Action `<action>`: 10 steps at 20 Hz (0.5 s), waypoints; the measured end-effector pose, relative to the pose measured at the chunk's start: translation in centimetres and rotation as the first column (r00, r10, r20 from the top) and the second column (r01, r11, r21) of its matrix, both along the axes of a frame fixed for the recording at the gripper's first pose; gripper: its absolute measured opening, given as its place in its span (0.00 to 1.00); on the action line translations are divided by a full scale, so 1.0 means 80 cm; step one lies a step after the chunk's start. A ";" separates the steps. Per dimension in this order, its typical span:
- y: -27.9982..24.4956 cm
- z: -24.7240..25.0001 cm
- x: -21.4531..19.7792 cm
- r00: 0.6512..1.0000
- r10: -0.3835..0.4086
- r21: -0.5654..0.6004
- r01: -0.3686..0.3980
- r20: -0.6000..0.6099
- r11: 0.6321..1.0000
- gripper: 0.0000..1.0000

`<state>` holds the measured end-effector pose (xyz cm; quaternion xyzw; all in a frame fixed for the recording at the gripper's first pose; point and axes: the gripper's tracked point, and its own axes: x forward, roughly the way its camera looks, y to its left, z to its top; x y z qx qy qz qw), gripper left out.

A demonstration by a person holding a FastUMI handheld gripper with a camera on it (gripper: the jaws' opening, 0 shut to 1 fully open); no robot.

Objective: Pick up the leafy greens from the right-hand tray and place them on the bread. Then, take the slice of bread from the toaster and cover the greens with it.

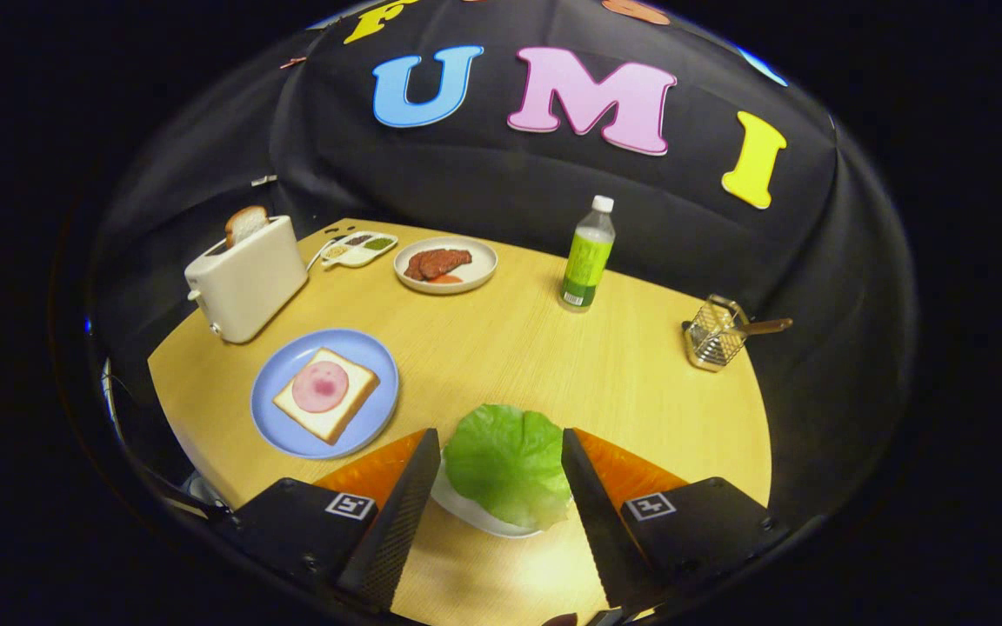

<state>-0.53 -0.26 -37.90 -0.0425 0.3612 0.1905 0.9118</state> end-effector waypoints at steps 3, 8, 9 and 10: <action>0.003 -0.057 0.005 0.996 0.036 -0.015 -0.037 -0.083 0.999 0.87; 0.008 -0.118 0.014 0.981 0.053 -0.011 -0.057 -0.185 0.998 0.70; 0.010 -0.127 0.018 0.979 0.054 -0.007 -0.056 -0.195 0.998 0.70; 0.011 -0.132 0.021 0.977 0.051 -0.006 -0.053 -0.206 0.999 0.68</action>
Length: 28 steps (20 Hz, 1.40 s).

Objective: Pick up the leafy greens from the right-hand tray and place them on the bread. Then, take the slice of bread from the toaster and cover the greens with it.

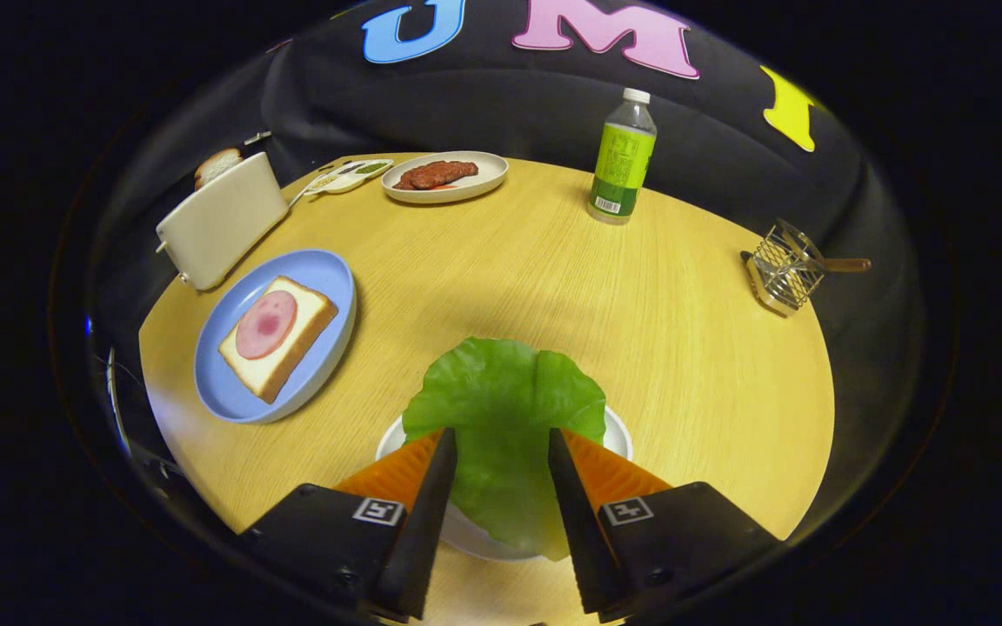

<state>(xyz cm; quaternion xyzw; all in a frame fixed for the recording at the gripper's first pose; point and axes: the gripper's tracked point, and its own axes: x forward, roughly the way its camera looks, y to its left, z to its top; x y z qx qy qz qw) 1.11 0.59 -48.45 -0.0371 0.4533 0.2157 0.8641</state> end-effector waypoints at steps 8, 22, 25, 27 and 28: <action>0.005 -0.011 0.005 1.000 0.002 0.009 -0.002 -0.020 1.000 0.48; 0.001 0.060 0.015 0.996 -0.063 0.036 0.061 0.063 0.997 0.07; 0.022 0.097 0.012 0.993 -0.059 0.078 0.051 0.102 0.996 0.06; 0.042 0.122 0.009 0.992 -0.050 0.113 0.036 0.117 0.993 0.06; 0.055 0.133 0.007 0.992 -0.043 0.130 0.027 0.120 0.991 0.06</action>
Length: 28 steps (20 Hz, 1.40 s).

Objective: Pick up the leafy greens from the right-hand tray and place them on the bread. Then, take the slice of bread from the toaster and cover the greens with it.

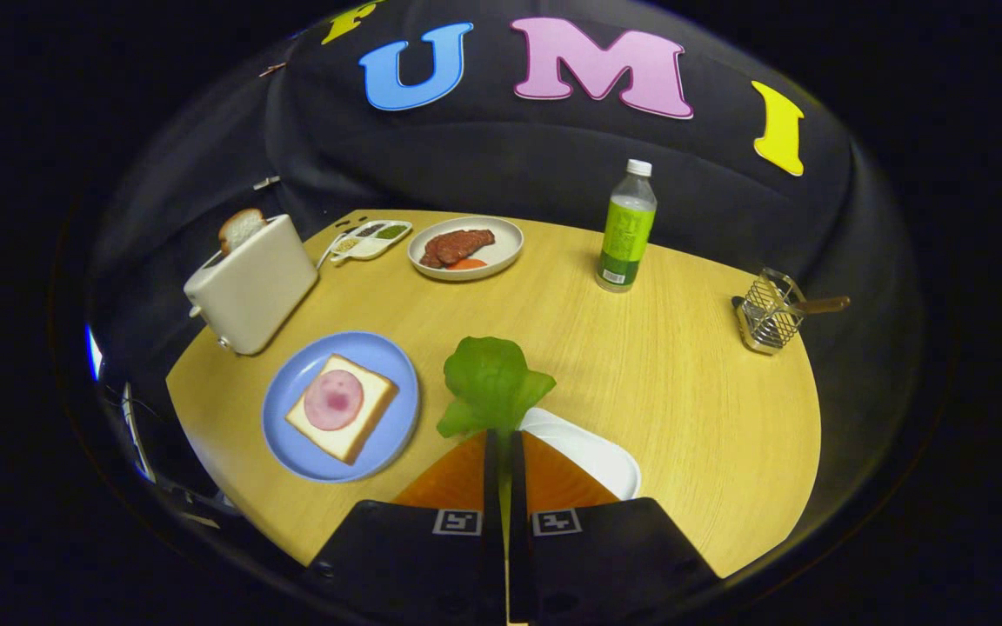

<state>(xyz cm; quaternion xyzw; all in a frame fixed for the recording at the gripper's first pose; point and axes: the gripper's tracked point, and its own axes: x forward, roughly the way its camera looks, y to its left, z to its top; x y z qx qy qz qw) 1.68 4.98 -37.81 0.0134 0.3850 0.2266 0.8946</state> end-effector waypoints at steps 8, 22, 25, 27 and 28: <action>0.115 0.053 -0.020 0.993 0.119 0.084 -0.119 0.005 0.989 0.06; 0.227 -0.017 -0.041 0.974 0.216 0.029 -0.214 -0.076 0.976 0.07; 0.222 -0.029 -0.035 0.977 0.190 0.026 -0.188 -0.098 0.982 0.06; 0.222 -0.032 -0.031 0.979 0.175 0.035 -0.173 -0.107 0.984 0.07; 0.223 -0.035 -0.030 0.978 0.174 0.035 -0.171 -0.114 0.985 0.06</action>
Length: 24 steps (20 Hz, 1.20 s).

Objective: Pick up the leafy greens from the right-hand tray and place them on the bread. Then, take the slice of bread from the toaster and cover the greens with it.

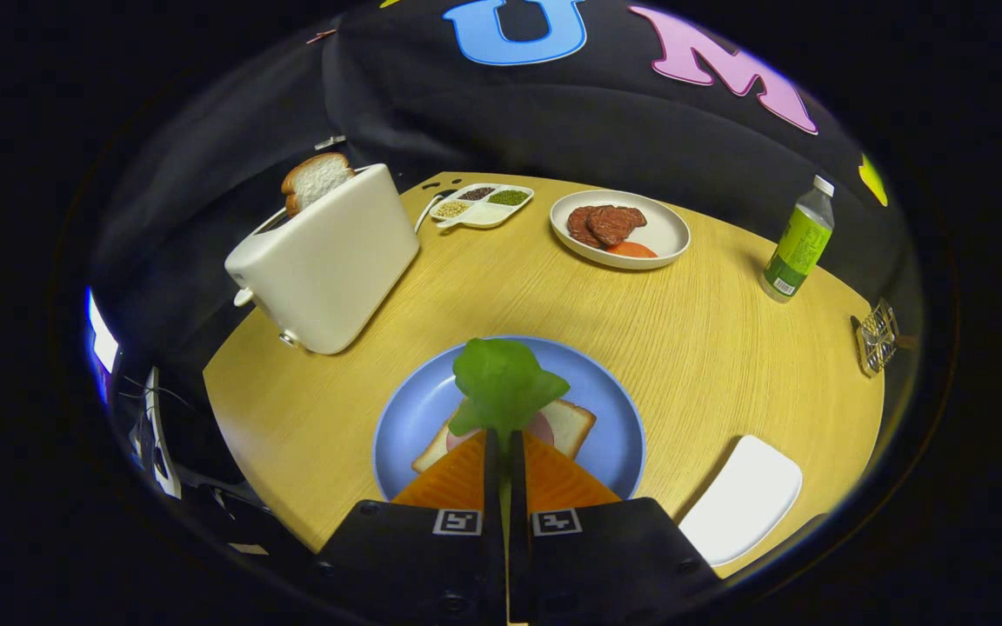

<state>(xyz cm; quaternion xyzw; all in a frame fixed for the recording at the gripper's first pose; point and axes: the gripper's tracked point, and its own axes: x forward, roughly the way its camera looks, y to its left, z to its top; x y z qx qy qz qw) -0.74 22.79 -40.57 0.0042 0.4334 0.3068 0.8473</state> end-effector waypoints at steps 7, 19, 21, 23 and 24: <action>-0.001 -0.005 0.002 1.000 -0.001 -0.004 0.001 -0.009 1.000 0.36; 0.019 -0.010 -0.015 1.000 0.024 0.003 -0.024 -0.010 1.000 0.67; 0.028 -0.012 -0.023 0.999 0.038 0.017 -0.038 -0.031 0.999 0.67; 0.038 -0.003 -0.026 0.998 0.061 0.044 -0.060 -0.014 0.997 0.67; 0.038 0.002 -0.023 0.998 0.061 0.044 -0.062 0.008 0.997 0.67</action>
